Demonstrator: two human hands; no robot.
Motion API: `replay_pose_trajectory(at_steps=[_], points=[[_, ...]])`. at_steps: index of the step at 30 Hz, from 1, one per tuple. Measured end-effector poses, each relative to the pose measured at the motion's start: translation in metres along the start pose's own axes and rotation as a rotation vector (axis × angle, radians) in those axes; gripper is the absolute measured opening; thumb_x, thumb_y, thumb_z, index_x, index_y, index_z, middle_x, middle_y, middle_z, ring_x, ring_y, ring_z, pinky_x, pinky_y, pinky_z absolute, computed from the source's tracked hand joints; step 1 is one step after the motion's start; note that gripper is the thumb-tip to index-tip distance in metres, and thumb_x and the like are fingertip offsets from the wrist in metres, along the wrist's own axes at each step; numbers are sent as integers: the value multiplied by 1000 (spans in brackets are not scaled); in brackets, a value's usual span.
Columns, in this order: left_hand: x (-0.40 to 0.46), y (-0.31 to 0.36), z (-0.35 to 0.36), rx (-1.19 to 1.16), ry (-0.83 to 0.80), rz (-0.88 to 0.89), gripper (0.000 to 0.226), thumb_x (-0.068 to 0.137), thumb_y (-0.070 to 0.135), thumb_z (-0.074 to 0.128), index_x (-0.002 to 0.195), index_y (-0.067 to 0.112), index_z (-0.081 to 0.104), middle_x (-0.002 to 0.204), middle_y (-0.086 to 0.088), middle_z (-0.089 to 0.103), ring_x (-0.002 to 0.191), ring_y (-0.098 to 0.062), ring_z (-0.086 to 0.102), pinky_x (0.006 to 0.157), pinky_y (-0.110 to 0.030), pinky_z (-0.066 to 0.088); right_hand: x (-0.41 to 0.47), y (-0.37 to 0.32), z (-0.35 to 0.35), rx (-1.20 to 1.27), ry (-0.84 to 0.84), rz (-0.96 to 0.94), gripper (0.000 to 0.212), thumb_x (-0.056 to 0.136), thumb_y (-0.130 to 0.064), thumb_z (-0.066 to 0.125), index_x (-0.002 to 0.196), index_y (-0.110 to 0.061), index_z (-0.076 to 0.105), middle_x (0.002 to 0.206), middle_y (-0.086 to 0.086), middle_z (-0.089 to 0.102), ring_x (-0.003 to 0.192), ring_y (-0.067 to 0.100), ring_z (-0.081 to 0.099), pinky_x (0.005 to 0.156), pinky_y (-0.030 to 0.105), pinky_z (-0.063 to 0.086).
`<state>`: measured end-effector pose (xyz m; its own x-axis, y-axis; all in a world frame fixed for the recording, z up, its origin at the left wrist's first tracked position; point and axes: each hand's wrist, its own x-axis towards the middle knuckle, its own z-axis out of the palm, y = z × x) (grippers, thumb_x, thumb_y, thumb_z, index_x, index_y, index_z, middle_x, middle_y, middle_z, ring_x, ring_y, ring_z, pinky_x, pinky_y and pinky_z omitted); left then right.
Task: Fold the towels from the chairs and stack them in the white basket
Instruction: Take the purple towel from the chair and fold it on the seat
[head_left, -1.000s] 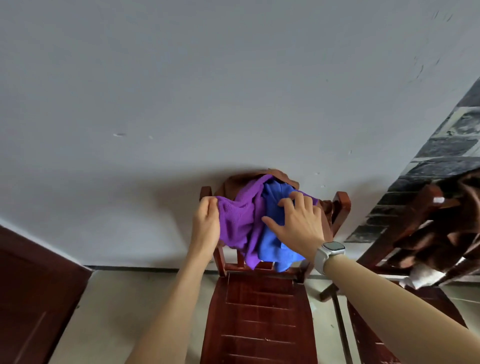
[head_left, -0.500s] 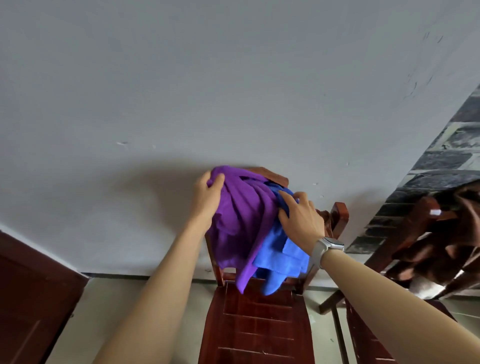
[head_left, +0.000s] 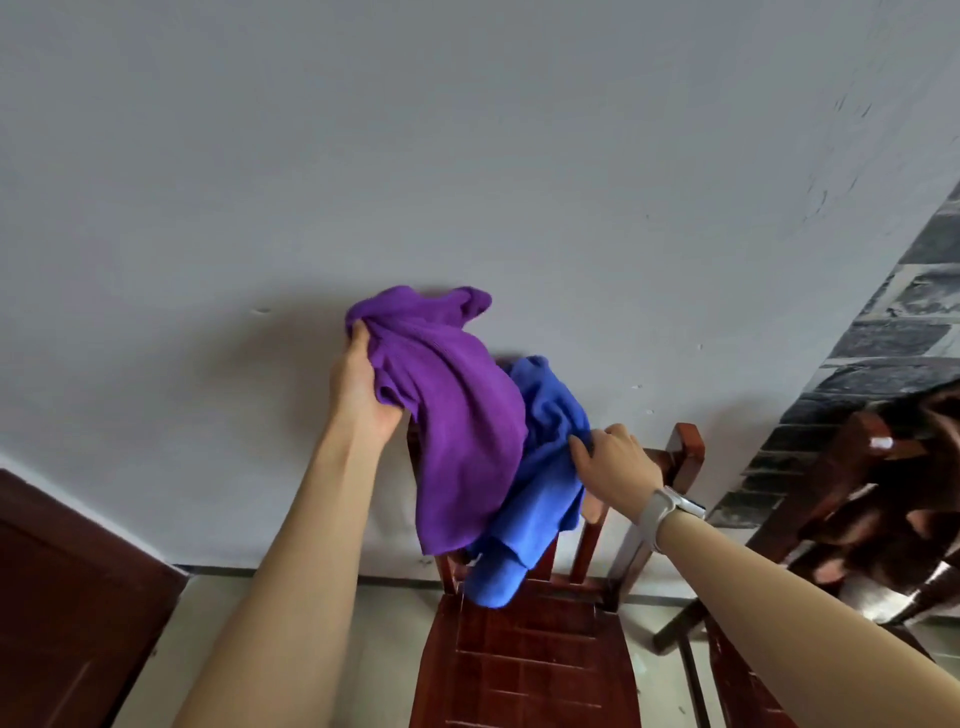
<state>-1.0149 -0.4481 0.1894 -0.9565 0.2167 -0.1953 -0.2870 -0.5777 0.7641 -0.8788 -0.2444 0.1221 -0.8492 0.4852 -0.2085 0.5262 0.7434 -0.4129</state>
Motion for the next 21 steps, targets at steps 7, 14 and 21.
replay_pose_trajectory(at_steps=[7, 14, 21], points=[[-35, -47, -33, 237, 65, -205, 42, 89, 35, 50, 113, 3, 60, 107, -12, 67, 91, -20, 66, 73, -25, 54, -5, -14, 8, -93, 194, -377, 51, 90, -15, 40, 137, -33, 34, 139, 5, 30, 117, 32, 43, 84, 40, 45], [-80, -68, -37, 1874, -185, -127, 49, 73, 44, 67, 108, 11, 56, 113, -10, 63, 107, -32, 57, 78, -32, 42, 0, -15, 20, -281, 44, -397, 60, 89, -44, 48, 140, -20, 29, 145, 6, 26, 127, 30, 35, 94, 41, 43], [-91, -30, -49, 500, 38, -42, 26, 92, 3, 40, 83, 12, 62, 63, 7, 70, 66, -10, 65, 62, -17, 53, 3, -17, 21, -81, 61, -271, 52, 85, -18, 50, 135, -15, 36, 139, 10, 32, 120, 36, 39, 92, 43, 40]])
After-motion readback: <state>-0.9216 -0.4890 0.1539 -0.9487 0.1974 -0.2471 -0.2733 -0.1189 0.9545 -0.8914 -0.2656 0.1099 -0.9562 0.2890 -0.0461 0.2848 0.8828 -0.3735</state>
